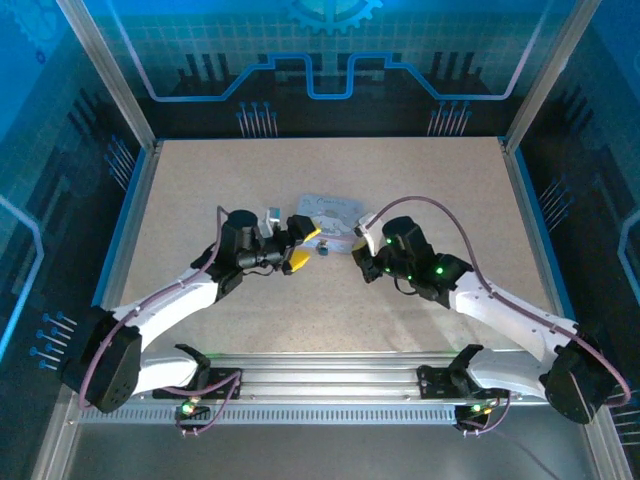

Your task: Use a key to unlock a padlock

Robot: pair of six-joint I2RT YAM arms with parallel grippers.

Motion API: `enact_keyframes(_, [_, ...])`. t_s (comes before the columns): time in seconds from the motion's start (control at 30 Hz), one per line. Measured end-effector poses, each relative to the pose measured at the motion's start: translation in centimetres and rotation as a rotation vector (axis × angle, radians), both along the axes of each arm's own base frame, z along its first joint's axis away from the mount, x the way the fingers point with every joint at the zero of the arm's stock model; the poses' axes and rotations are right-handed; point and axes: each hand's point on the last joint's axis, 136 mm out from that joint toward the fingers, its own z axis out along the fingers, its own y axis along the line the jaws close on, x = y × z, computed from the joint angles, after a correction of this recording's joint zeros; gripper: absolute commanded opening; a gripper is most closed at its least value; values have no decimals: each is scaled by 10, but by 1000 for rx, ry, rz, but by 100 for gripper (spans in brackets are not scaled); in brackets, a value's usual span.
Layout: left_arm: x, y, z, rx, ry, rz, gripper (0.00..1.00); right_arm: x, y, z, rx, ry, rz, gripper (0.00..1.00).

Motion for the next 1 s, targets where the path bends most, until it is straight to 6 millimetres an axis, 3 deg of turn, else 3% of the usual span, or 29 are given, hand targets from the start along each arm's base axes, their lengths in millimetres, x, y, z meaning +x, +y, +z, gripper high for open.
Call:
enact_keyframes(0.17, [-2,-22,1,-107,46,-17,78,-6,16,31,79,-118,119,0])
enact_keyframes(0.33, [-4,-39,-11,-178,101,-30,74,-12,26,40,109,-155,194,0])
enact_keyframes(0.63, [-1,-46,-6,-238,110,-12,70,-14,31,32,99,-144,229,0])
enact_keyframes(0.87, [1,-44,-7,-241,106,9,53,-14,31,29,98,-137,233,0])
enact_keyframes(1.0, [2,-43,-6,-240,100,16,54,-16,32,25,100,-126,240,0])
